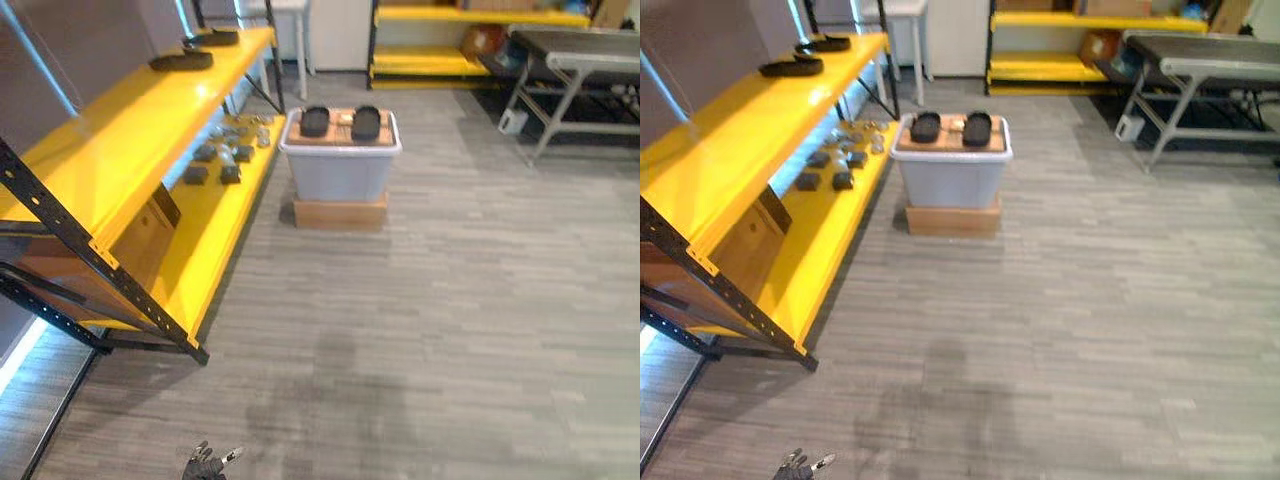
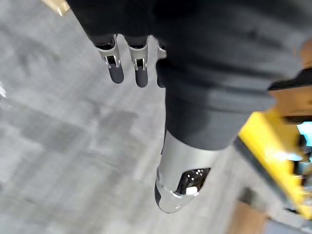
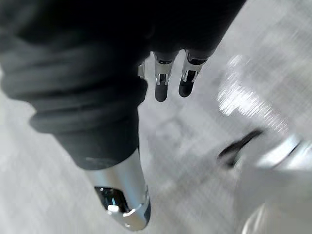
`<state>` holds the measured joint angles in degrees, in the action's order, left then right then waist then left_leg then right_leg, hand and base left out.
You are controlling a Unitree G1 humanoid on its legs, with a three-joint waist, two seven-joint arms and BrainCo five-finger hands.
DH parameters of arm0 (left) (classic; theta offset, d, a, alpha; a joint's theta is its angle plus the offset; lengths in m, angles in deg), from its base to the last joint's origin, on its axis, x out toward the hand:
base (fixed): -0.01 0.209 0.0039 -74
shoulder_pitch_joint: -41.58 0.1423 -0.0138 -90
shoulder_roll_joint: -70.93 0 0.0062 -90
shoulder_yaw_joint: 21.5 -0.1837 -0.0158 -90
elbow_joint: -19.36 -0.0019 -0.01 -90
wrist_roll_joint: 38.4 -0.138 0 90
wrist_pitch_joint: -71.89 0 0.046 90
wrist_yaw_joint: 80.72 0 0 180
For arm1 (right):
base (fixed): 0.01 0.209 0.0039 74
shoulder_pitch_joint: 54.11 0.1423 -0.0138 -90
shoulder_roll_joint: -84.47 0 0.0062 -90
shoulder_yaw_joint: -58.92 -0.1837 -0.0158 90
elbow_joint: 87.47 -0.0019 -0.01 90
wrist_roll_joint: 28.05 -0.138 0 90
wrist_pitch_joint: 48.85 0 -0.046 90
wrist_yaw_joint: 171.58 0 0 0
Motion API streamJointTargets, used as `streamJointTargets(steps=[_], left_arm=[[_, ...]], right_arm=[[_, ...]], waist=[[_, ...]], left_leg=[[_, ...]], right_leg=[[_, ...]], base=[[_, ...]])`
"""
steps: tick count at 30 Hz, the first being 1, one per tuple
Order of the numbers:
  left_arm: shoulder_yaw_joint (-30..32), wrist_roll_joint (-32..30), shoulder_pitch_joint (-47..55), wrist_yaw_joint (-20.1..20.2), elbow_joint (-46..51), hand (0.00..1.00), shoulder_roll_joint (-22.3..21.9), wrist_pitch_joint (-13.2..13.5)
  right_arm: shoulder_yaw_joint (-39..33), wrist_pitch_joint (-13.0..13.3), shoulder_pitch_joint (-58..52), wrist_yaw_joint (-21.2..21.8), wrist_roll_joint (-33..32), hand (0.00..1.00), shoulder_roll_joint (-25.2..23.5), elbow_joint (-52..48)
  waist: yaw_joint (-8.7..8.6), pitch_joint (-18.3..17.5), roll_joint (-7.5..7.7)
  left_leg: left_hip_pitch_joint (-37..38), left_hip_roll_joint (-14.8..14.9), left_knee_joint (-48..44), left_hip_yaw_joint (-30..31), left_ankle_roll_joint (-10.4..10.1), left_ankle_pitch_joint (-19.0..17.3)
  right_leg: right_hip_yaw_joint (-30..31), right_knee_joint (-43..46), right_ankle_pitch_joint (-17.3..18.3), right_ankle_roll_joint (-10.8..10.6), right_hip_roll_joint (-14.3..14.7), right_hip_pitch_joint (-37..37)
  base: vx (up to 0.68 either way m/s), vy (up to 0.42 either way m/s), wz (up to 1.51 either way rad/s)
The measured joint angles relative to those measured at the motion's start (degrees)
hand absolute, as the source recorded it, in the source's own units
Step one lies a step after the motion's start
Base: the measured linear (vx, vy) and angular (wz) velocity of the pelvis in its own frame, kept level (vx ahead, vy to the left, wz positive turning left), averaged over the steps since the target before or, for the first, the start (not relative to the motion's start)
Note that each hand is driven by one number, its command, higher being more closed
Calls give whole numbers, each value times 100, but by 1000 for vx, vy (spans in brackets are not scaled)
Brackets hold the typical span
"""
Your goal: Walk over and take plastic housings, then place them on the shelf
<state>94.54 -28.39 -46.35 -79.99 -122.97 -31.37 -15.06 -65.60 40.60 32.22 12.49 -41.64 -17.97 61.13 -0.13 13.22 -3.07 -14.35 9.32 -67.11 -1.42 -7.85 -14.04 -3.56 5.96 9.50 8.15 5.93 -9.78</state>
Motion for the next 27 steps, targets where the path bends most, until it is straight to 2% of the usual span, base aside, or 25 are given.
streamJointTargets(steps=[1,3,4,5,6,7,8,9,10,11,13,14,15,16,17,18,19,20,21,22,23,24,25,26,27], left_arm=[[14,6,259,10,-3,0,-11,-3],[45,6,543,60,-21,0,-30,-46],[55,5,735,96,-87,0,-53,-68],[63,4,889,99,-169,0,-60,-72],[63,3,961,101,-274,0,-45,-68],[62,2,968,99,-419,0,-37,-72],[202,2,865,109,-529,0,-59,-63],[278,1,860,114,-530,0,-60,-56],[439,1,864,121,-570,0,-44,-45],[532,-3,868,114,-597,0,2,-52],[474,-4,764,78,-518,0,34,-82],[451,-4,710,69,-478,0,8,-103],[382,-4,553,67,-378,0,-39,-113],[347,-4,418,61,-208,0,-82,-95],[331,-6,309,56,-155,0,-79,-84],[291,-6,86,43,-87,0,-65,-42],[184,-11,-120,31,-66,0,16,4],[161,-18,-143,36,-58,0,51,15],[178,-21,-121,35,-95,0,54,32],[179,-30,-128,49,-202,0,-3,18],[215,-48,-103,49,-207,0,-46,16],[320,-71,-57,45,-200,0,-105,15],[609,-68,21,33,-103,0,-197,13],[693,-63,65,32,-65,0,-251,11],[698,-60,166,50,-41,0,-317,4]], right_arm=[[43,-12,176,3,1,0,13,-104],[8,-31,374,15,81,0,59,-124],[-95,-30,485,35,200,0,165,-122],[-165,-28,510,27,268,0,275,-106],[-137,-26,491,19,274,0,335,-68],[-114,-21,454,6,276,0,399,0],[-80,-19,481,19,256,0,438,175],[-89,-19,482,22,256,0,435,256],[-100,-19,482,34,263,0,405,355],[-110,-16,420,45,265,0,324,344],[5,-15,294,61,265,0,243,272],[76,-15,244,66,271,0,241,215],[187,-14,110,88,303,0,221,45],[208,-14,57,102,360,0,203,11],[206,-13,27,103,366,0,189,-18],[200,-13,-34,107,366,0,179,-62],[191,-12,-94,106,364,0,178,-47],[197,-12,-116,113,355,0,183,-31],[189,-7,-175,131,342,0,260,115],[78,-13,-153,132,344,0,335,216],[42,-13,-149,131,344,0,352,201],[9,-19,-159,132,345,0,342,145],[-42,-44,-187,156,343,0,218,42],[-32,-54,-209,165,343,0,201,20],[1,-67,-276,159,344,0,160,-66]], waist=[[191,7,3],[371,29,89],[484,39,114],[519,34,110],[557,-4,125],[533,-106,103],[492,-183,248],[456,-237,285],[400,-188,431],[358,-147,478],[318,-111,534],[276,-97,511],[182,-59,434],[107,-39,359],[71,-51,346],[25,-22,327],[-2,-31,382],[-22,-64,442],[-130,-133,486],[-143,-187,376],[-129,-200,281],[-106,-210,163],[-92,-172,95],[-81,-142,59],[-10,-97,-12]], left_leg=[[-572,-149,571,-86,298,-182],[-934,-459,1932,80,336,-197],[-1064,-631,3257,195,387,-26],[-1080,-677,4211,145,351,647],[-1052,-701,4109,16,405,893],[-1084,-784,3932,8,649,974],[-1031,-1008,3932,49,976,779],[-928,-1096,4000,45,1051,721],[-538,-1248,4127,88,1132,571],[-122,-1298,4216,228,1325,395],[652,-1306,4508,366,1428,199],[925,-1304,4642,440,1455,183],[1501,-1227,4992,618,1482,166],[1990,-1075,5346,695,1484,158],[2136,-989,5476,760,1444,112],[2447,-793,5669,837,1329,-52],[2762,-625,5841,892,1151,-297],[2887,-607,5933,882,1111,-373],[3180,-560,6056,951,1058,-500],[3183,-443,5779,964,1031,-459],[3107,-368,5472,929,995,-430],[2884,-254,4831,917,864,-352],[2299,-123,3091,982,103,137],[2031,-79,2296,1095,-278,539],[1488,-10,739,1200,-598,722]], right_leg=[[314,-168,152,-51,-79,-228],[622,-166,355,-175,-309,-360],[796,-191,557,-272,-502,-524],[863,-284,795,-313,-652,-805],[935,-289,825,-315,-710,-902],[954,-146,813,-302,-761,-926],[1043,853,765,-344,-865,-489],[1123,1406,695,-515,-886,-282],[1186,2569,280,-1633,-893,61],[1246,3793,-749,-2406,-750,479],[920,5684,-811,-2376,-770,1365],[729,6001,-711,-2333,-863,1615],[298,6151,-435,-2060,-1087,2023],[-52,5796,-72,-1659,-1320,2444],[-217,5420,66,-1608,-1411,2628],[-401,4477,125,-1590,-1467,2835],[-425,2995,43,-1610,-1461,2984],[-424,2171,-106,-1667,-1478,2989],[-473,1670,-871,-1446,-1489,2975],[-464,2056,-687,-950,-1333,3054],[-468,2112,-558,-875,-1229,3033],[-509,2116,-381,-803,-1052,2922],[-540,2100,-67,-641,-810,2520],[-556,2047,33,-535,-698,2285],[-572,1890,234,-378,-457,1766]], base=[[487,78,-86],[476,118,-98],[513,167,-81],[548,182,-55],[611,199,-20],[810,252,16],[684,211,36],[843,232,54],[703,148,46],[835,158,44],[593,27,32],[621,-40,44],[599,-92,52],[592,-122,53],[577,-195,46],[698,-337,41],[715,-384,32],[631,-376,24],[712,-433,6],[723,-411,-6],[713,-366,-31],[658,-269,-33],[628,-253,-22],[711,-259,-16],[560,-140,-18]])
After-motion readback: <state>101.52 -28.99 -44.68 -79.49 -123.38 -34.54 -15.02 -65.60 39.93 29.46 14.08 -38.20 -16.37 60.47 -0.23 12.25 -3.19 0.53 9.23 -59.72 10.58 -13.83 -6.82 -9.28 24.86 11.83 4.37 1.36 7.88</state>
